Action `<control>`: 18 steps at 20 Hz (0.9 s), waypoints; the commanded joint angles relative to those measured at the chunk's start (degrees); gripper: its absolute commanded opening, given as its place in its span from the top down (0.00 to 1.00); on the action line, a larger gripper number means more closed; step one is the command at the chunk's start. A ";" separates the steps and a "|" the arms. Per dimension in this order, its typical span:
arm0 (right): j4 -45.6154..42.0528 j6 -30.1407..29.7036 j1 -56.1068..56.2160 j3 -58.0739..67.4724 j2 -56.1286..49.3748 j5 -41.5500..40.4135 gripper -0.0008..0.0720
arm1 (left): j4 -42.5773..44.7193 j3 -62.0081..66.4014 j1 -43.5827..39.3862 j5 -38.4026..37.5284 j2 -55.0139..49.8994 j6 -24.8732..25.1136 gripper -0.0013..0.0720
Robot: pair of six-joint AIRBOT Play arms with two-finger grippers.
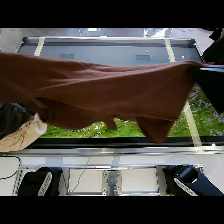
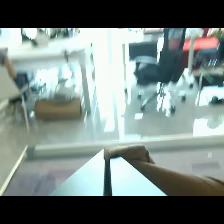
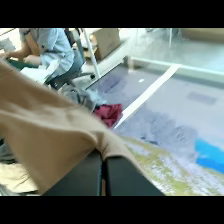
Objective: Fold the shirts.
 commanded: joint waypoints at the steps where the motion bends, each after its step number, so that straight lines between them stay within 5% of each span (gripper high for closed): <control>1: -9.77 2.78 -0.33 2.97 -0.63 4.33 0.98 | -3.61 0.17 0.15 1.14 -0.63 -0.09 0.97; 4: -18.36 4.90 -0.42 -0.37 -6.99 15.80 0.98 | -3.56 0.17 0.15 1.16 -13.86 0.24 0.97; 8: -20.11 4.85 -2.23 -11.19 -20.04 14.05 0.98 | -3.56 0.17 -1.38 5.77 -36.04 3.21 0.97; 13: -10.03 4.66 -17.35 -16.52 -41.59 -0.70 0.98 | -3.50 0.17 -6.03 20.46 -58.99 5.14 0.97; 18: 1.53 4.63 -25.79 -14.75 -52.61 -27.78 0.95 | -3.61 0.17 -7.45 33.18 -68.76 5.05 0.97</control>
